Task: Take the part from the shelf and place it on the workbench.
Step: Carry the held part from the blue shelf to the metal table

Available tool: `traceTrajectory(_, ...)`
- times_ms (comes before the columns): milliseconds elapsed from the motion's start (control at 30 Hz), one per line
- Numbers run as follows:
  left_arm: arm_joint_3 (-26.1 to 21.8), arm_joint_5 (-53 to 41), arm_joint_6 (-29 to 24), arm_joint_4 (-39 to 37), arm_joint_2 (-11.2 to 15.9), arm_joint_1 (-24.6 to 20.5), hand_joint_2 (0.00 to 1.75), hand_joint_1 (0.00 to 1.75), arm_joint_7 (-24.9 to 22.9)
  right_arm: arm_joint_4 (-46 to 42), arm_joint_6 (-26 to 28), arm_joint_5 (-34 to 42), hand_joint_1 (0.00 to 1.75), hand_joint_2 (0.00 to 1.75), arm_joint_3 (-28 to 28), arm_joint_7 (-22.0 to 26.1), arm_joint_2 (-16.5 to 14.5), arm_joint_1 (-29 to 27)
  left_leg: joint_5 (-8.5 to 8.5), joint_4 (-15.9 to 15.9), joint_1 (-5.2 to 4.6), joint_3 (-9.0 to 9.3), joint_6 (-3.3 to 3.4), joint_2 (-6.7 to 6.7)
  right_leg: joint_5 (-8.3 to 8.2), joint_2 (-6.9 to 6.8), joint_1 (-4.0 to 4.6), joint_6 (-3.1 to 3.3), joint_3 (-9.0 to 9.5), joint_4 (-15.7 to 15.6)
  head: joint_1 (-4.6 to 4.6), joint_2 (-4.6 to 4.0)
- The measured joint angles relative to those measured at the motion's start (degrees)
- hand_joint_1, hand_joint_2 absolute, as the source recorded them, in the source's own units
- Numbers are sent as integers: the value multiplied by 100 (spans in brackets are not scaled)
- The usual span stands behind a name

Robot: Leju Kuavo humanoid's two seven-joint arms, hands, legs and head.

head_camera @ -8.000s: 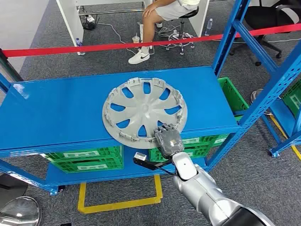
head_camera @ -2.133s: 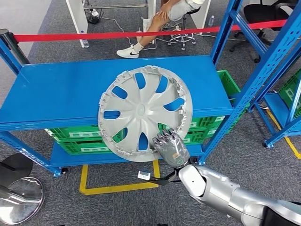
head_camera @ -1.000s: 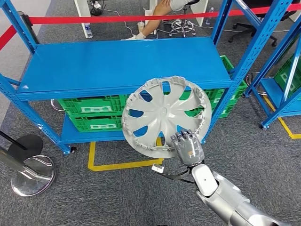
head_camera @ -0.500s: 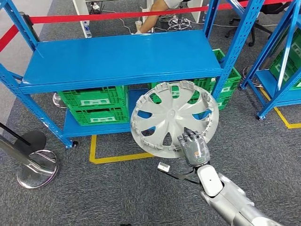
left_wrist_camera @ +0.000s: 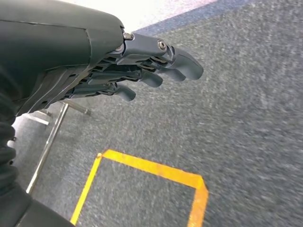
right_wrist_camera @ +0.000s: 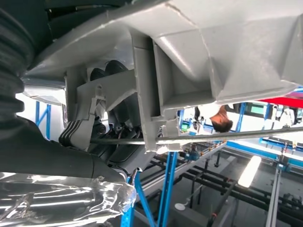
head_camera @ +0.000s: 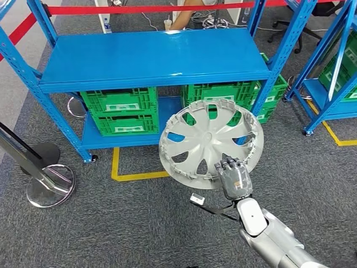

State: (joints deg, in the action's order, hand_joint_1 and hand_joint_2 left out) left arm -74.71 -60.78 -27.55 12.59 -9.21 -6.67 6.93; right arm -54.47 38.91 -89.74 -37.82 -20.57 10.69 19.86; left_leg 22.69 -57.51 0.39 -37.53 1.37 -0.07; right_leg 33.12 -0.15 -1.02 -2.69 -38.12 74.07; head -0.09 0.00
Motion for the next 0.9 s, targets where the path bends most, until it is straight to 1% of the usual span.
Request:
traceTrajectory(33, 0, 0, -1, 0, -1, 0, 175, 0, 0, 0, 0, 0, 175, 175, 6, 0, 0, 3, -68, -2, -3, -78, -12, -1, -171, 0, 5, 17, 259, -272, -1, 0)
traceTrajectory(67, 0, -1, -1, 0, -1, 0, 175, 0, 0, -1, 0, 0, 175, 175, 12, 0, 0, 11, -135, -6, -9, -147, -32, -2, -223, -1, 14, 34, 599, -704, 1, 0)
traceTrajectory(100, 0, -1, -1, 0, -3, 0, 175, 0, -1, -5, 1, 0, 175, 175, 19, 0, 0, 21, -201, -10, -14, -200, -58, -1, -178, 1, 25, 55, 934, -1188, -6, 0)
traceTrajectory(133, 0, -1, -2, 0, -5, 1, 175, 0, -1, -9, 1, -1, 175, 175, 26, 7, 0, 27, -276, 2, -16, -228, -88, -1, -110, 3, 43, 73, 1155, -1552, -10, 0)
traceTrajectory(167, 0, -1, -2, 0, -8, 2, 175, 0, -2, -13, 2, -3, 175, 175, 35, 27, 0, 34, -349, 24, -12, -240, -122, 0, -38, 8, 63, 89, 1275, -1782, -7, 0)
traceTrajectory(200, 0, -1, -3, 0, -10, 5, 175, 0, -5, -16, 2, -4, 175, 175, 49, 62, -1, 36, -427, 57, -7, -243, -159, 0, -49, 13, 76, 114, 1272, -1855, -8, 0)
traceTrajectory(233, 0, 0, -4, 0, -9, 7, 175, 0, -8, -16, 2, -5, 175, 175, 63, 112, -8, 38, -469, 86, 4, -255, -194, -5, -117, 5, 73, 150, 1206, -1839, 2, -1)
traceTrajectory(267, 0, 0, -4, 0, -7, 11, 175, 0, -11, -16, 2, -5, 175, 175, 88, 181, -18, 42, -383, 57, 11, -291, -229, -8, -181, -1, 66, 200, 1164, -1854, 4, -1)
traceTrajectory(300, -1, 1, -4, 0, -5, 17, 175, 0, -15, -15, 2, -7, 175, 175, 121, 254, -28, 41, -174, -68, 15, -343, -259, -11, -265, -11, 56, 255, 1103, -1866, -7, -1)
traceTrajectory(333, -1, 1, -3, 0, -4, 21, 175, 0, -18, -13, 2, -5, 175, 175, 159, 316, -40, 27, 141, -311, 22, -411, -283, -12, -355, -23, 48, 299, 1034, -1875, -18, -1)
traceTrajectory(367, -2, 1, -2, 0, -4, 24, 175, 0, -20, -7, 1, -4, 175, 175, 201, 363, -45, -1, 497, -673, 24, -483, -304, -10, -438, -28, 57, 325, 953, -1870, -29, 0)
traceTrajectory(400, -2, 2, 2, 0, -4, 25, 175, 0, -21, 4, 1, -3, 175, 175, 239, 386, -48, -35, 754, -1083, 28, -542, -320, -9, -516, -38, 65, 335, 858, -1862, -36, 0)
traceTrajectory(433, -2, 2, 5, 0, -5, 26, 175, 0, -22, 16, 0, -2, 175, 175, 270, 393, -51, -66, 865, -1448, 30, -571, -330, -9, -589, -45, 74, 336, 754, -1847, -38, 0)
traceTrajectory(467, -2, 2, 8, 0, -7, 25, 175, 0, -22, 26, 1, -4, 175, 175, 298, 400, -52, -84, 824, -1690, 31, -536, -332, -9, -660, -49, 83, 332, 641, -1824, -37, 0)
traceTrajectory(500, -2, 2, 11, 0, -8, 22, 175, 0, -22, 32, 1, -7, 175, 175, 323, 405, -53, -90, 678, -1735, 32, -409, -323, -9, -724, -47, 91, 323, 527, -1794, -39, 0)
traceTrajectory(533, -2, 2, 13, 0, -8, 16, 175, 0, -22, 33, 1, -8, 175, 175, 346, 409, -54, -90, 528, -1578, 31, -184, -302, -10, -784, -42, 98, 310, 421, -1761, -39, 0)
traceTrajectory(567, -2, 2, 14, 0, -8, 8, 175, 0, -22, 33, 1, -9, 175, 175, 366, 414, -55, -90, 473, -1250, 28, 138, -272, -11, -839, -37, 104, 294, 332, -1730, -39, 0)
traceTrajectory(600, -2, 2, 14, 0, -5, -3, 175, 0, -22, 33, 1, -8, 175, 175, 381, 417, -56, -92, 529, -784, 17, 504, -238, -14, -886, -32, 113, 273, 263, -1697, -36, 0)
traceTrajectory(633, -1, 1, 14, 0, -4, -14, 175, 0, -22, 34, 2, -7, 175, 175, 393, 420, -56, -95, 645, -370, 4, 801, -205, -16, -943, -32, 120, 251, 208, -1674, -31, 0)
traceTrajectory(667, 0, 1, 14, 0, -2, -23, 175, 0, -22, 36, 2, -7, 175, 175, 403, 421, -57, -98, 746, -70, -17, 990, -175, -18, -1007, -34, 116, 226, 163, -1665, -29, 0)
traceTrajectory(700, 1, 0, 13, 0, 0, -27, 175, 0, -22, 38, 2, -7, 175, 175, 411, 420, -57, -102, 777, 102, -41, 1058, -144, -19, -1075, -34, 108, 194, 125, -1666, -28, 0)
traceTrajectory(733, 1, 0, 12, 0, -4, -26, 175, 0, -24, 42, 2, -8, 175, 175, 419, 416, -57, -107, 742, 140, -47, 1024, -107, -10, -1120, -30, 91, 162, 85, -1674, -33, 0)
traceTrajectory(767, 1, 0, 10, 0, -4, -20, 175, 0, -32, 46, 2, -9, 175, 175, 425, 413, -57, -113, 681, 154, -52, 967, -65, 0, -1093, -21, 75, 131, 37, -1662, -38, 0)
traceTrajectory(800, 1, 0, 4, 0, -2, -15, 175, 0, -45, 49, 2, -9, 175, 175, 428, 412, -57, -122, 616, 174, -47, 907, -16, 11, -947, -12, 65, 101, -28, -1561, -34, 0)
traceTrajectory(833, 0, 0, -2, 0, 1, -12, 175, 0, -59, 55, 2, -9, 175, 175, 430, 411, -58, -131, 550, 189, -40, 839, 22, 21, -709, -4, 57, 75, -113, -1352, -27, 0)
traceTrajectory(867, 0, -1, -7, 0, 8, -10, 175, 0, -72, 61, 2, -9, 175, 175, 431, 413, -58, -139, 485, 186, -45, 761, 49, 22, -428, -1, 51, 51, -215, -1028, -19, 0)
traceTrajectory(900, 0, -2, -12, 0, 11, -9, 175, 0, -79, 67, 2, -9, 175, 175, 431, 413, -59, -147, 419, 184, -50, 681, 64, 23, -189, -1, 46, 31, -315, -633, -10, 0)
